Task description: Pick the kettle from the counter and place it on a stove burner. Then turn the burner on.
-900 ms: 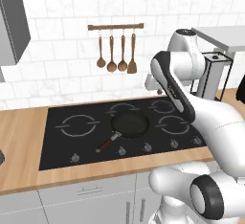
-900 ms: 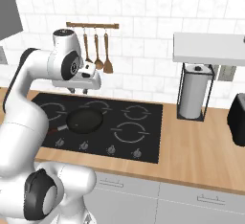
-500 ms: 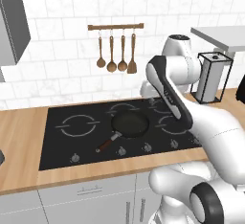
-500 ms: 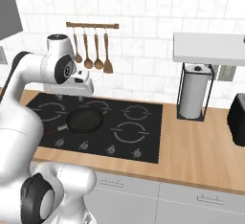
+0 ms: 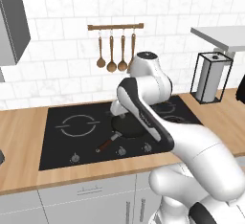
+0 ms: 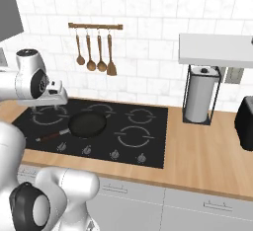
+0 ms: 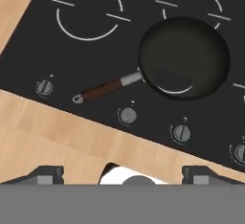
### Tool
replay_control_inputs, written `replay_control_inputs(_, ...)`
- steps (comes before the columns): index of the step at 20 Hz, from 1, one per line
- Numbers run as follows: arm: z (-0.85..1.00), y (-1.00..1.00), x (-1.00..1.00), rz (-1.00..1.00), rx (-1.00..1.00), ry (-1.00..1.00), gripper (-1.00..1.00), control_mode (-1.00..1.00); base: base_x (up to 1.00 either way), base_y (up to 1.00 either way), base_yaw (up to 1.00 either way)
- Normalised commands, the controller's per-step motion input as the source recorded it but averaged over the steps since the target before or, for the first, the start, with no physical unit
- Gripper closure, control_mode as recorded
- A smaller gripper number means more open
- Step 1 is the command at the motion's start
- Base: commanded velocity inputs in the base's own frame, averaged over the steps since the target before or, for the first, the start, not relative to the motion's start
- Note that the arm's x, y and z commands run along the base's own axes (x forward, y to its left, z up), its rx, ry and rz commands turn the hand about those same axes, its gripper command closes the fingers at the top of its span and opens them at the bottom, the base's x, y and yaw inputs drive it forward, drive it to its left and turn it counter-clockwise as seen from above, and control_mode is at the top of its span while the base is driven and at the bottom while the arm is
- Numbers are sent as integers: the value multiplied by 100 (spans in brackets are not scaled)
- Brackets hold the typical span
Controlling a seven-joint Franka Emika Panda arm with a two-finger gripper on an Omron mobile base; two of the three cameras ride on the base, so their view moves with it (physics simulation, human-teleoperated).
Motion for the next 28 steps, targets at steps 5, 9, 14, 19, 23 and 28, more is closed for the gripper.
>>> replay_control_inputs(5,-11,100,39,14,0,0,-100,-100,0,0,0)
replay_control_inputs(9,-12,100,42,16,0,1,-100,-100,0,0,0)
replay_control_inputs(14,-33,100,43,19,0,5,-100,-100,0,0,0)
replay_control_inputs(19,-57,100,45,18,0,13,-100,-100,0,0,0)
replay_control_inputs(23,-23,78,16,2,0,10,-100,-100,0,0,0)
replay_control_inputs(28,21,59,-4,-1,1,4,-100,-100,0,0,0)
